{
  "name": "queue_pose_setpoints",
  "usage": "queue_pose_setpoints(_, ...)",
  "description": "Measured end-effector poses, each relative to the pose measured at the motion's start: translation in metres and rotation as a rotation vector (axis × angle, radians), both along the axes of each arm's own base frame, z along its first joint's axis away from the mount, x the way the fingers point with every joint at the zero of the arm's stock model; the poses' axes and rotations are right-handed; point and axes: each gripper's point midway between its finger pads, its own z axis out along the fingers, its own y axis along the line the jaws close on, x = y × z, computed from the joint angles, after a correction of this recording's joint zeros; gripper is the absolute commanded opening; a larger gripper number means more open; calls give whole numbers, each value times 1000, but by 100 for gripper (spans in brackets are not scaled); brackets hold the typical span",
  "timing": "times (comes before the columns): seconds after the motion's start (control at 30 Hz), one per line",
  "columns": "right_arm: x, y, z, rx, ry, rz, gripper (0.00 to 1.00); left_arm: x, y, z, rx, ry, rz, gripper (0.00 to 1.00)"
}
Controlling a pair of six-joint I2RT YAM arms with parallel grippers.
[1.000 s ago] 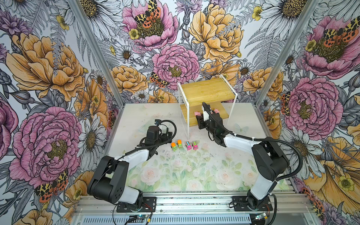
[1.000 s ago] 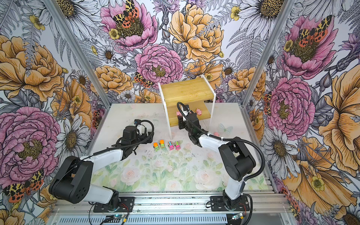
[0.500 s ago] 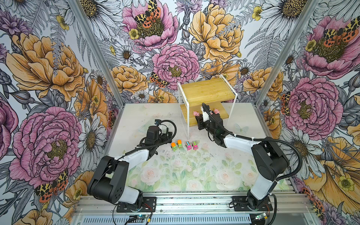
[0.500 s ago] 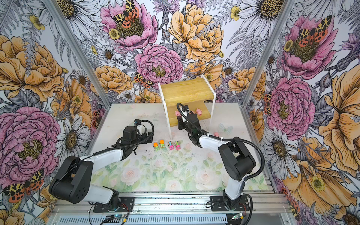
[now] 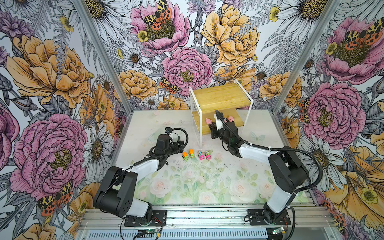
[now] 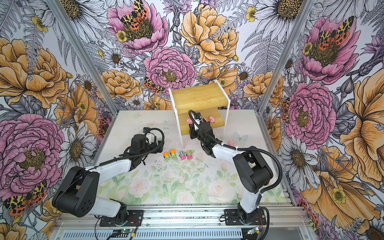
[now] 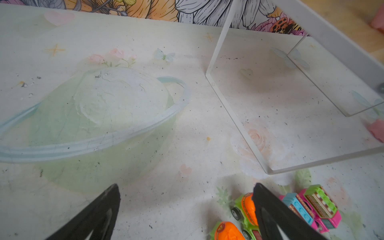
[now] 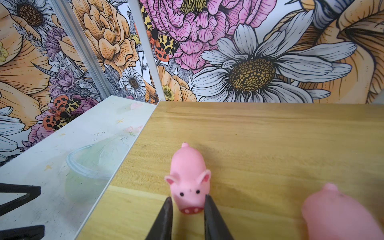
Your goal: Place and organize the plastic toys onto the shelf
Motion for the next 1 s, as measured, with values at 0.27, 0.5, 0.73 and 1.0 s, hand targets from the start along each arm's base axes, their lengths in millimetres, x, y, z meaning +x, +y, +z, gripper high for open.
queue_pose_setpoints(0.27, 0, -1, 0, 7, 5, -10, 24, 0, 0, 0, 0, 0, 0, 99)
queue_pose_setpoints(0.5, -1, -2, 1, 13, 7, -13, 41, 0, 0, 0, 0, 0, 0, 99)
queue_pose_setpoints(0.73, -2, -1, 1, 9, 4, -15, 41, 0, 0, 0, 0, 0, 0, 99)
queue_pose_setpoints(1.0, 6, -1, 2, -5, -31, -36, 41, 0, 0, 0, 0, 0, 0, 99)
